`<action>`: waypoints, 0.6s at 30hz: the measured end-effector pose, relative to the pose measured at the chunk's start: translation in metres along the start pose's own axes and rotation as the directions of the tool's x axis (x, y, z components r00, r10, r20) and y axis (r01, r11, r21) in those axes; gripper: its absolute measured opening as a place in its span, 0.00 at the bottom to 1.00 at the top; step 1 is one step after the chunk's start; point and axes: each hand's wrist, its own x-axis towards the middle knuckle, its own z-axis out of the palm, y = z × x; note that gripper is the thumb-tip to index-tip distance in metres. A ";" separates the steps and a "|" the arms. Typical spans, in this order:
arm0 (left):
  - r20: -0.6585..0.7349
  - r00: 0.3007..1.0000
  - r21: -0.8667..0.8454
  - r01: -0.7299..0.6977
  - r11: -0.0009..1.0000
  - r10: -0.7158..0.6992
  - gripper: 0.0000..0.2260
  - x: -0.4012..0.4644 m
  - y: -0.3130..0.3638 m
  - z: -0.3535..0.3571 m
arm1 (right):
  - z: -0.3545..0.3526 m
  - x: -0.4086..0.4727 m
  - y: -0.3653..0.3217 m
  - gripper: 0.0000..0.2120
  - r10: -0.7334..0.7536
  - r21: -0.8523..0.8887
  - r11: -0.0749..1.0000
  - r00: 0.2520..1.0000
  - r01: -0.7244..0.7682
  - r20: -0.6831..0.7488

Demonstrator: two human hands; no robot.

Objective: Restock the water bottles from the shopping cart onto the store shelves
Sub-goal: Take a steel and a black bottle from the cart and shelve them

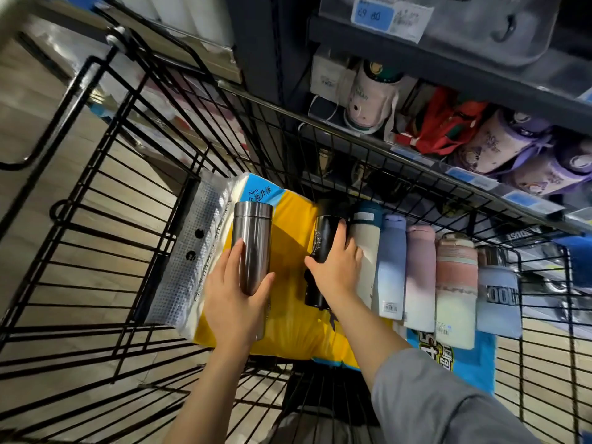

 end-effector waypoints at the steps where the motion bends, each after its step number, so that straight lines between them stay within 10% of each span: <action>1: 0.000 1.000 -0.008 0.004 1.000 -0.004 0.35 0.000 0.000 0.000 | 0.001 -0.002 0.000 0.46 0.004 0.000 1.000 1.000 -0.004 0.003; 18: -0.009 0.999 0.001 -0.048 0.999 0.048 0.33 0.001 -0.001 0.004 | -0.009 -0.010 -0.008 0.43 0.006 0.140 0.990 1.000 -0.010 0.028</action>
